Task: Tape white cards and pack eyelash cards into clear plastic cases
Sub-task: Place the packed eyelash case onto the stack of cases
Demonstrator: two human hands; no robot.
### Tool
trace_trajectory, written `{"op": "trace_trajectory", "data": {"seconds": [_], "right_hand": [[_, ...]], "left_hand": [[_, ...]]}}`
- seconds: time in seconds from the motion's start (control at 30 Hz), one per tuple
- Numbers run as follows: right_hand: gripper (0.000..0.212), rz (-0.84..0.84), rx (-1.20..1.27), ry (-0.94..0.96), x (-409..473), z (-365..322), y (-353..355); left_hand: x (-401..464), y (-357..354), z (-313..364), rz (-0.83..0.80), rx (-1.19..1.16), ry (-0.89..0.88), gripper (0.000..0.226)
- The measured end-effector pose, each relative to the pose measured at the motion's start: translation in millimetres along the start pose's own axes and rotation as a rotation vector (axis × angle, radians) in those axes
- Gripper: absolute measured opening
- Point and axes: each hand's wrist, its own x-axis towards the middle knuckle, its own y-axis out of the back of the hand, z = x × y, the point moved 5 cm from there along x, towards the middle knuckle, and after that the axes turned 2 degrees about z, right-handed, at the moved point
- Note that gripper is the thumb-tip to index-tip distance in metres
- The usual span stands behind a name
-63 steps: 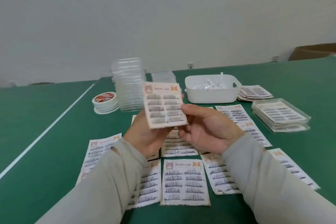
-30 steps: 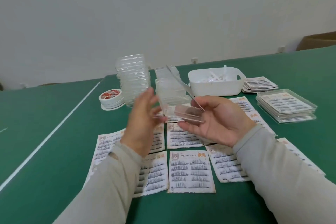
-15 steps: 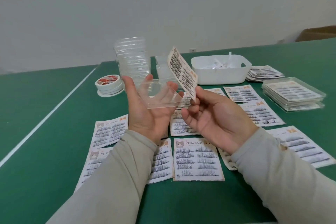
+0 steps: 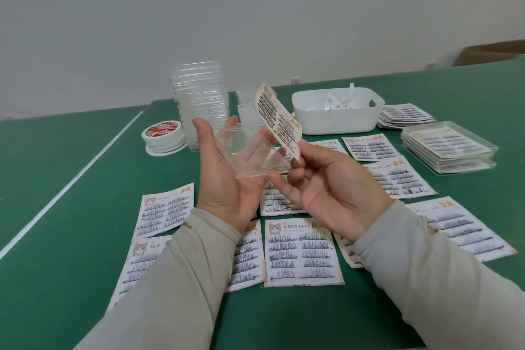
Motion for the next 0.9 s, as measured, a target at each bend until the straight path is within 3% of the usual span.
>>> {"op": "trace_trajectory", "data": {"seconds": [0.3, 0.6, 0.83, 0.9], "right_hand": [[0.021, -0.017, 0.025, 0.035, -1, -11, -1], [0.016, 0.030, 0.091, 0.301, -5, -45, 7], [0.003, 0.021, -0.002, 0.416, -7, -63, 16], [0.016, -0.034, -0.098, 0.456, -10, -66, 12]], "left_hand": [[-1, 2, 3, -0.013, 0.115, 0.004, 0.072], [-4, 9, -5, 0.037, 0.205, 0.215, 0.078], [-8, 4, -13, -0.038, 0.119, 0.389, 0.076], [-8, 3, -10, -0.068, 0.028, 0.355, 0.078]]}}
